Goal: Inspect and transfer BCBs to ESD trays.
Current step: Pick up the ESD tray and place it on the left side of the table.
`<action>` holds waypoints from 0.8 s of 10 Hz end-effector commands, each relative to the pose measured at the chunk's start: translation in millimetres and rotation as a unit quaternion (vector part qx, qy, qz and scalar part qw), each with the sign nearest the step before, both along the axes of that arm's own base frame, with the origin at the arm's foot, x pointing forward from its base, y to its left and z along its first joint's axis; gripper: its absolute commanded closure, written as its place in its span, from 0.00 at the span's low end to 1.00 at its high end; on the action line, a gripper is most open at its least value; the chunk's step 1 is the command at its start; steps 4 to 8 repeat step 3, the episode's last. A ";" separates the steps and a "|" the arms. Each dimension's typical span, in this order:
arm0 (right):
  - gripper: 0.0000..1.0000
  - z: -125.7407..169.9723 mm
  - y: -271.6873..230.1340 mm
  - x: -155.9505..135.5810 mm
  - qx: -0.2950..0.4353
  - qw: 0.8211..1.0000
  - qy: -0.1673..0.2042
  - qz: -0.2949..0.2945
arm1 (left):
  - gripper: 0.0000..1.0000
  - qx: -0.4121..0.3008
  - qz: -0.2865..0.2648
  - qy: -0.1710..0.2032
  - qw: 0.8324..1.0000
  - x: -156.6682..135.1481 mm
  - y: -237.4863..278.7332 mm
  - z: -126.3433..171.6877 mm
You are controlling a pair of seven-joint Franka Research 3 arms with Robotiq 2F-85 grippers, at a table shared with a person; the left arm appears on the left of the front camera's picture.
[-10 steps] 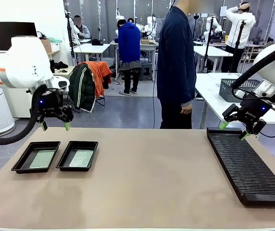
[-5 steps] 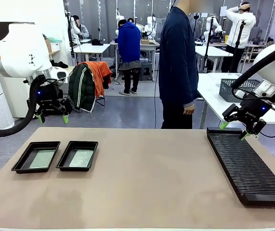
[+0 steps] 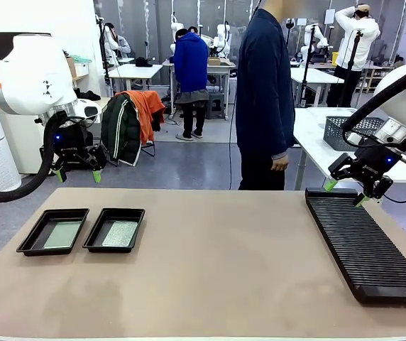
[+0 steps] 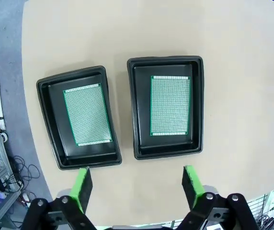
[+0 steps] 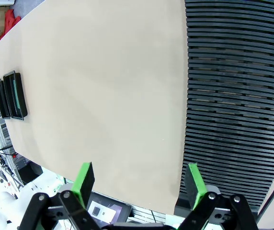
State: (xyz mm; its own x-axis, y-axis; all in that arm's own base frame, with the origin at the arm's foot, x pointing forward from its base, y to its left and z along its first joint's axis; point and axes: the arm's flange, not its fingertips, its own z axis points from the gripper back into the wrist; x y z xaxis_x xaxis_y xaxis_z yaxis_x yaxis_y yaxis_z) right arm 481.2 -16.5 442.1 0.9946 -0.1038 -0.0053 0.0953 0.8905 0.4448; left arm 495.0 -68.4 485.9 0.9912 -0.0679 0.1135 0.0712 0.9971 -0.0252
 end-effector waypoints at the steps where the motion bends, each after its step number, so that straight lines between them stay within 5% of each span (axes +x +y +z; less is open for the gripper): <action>1: 0.00 -0.2 2.0 -1.7 -0.003 1.000 -0.004 -0.014 | 0.00 0.001 -0.005 0.002 1.000 -1.4 1.8 -2.5; 8: 0.00 -0.2 2.0 -1.7 -0.003 1.000 -0.004 -0.014 | 0.00 0.001 -0.005 0.002 1.000 -1.4 1.8 -2.5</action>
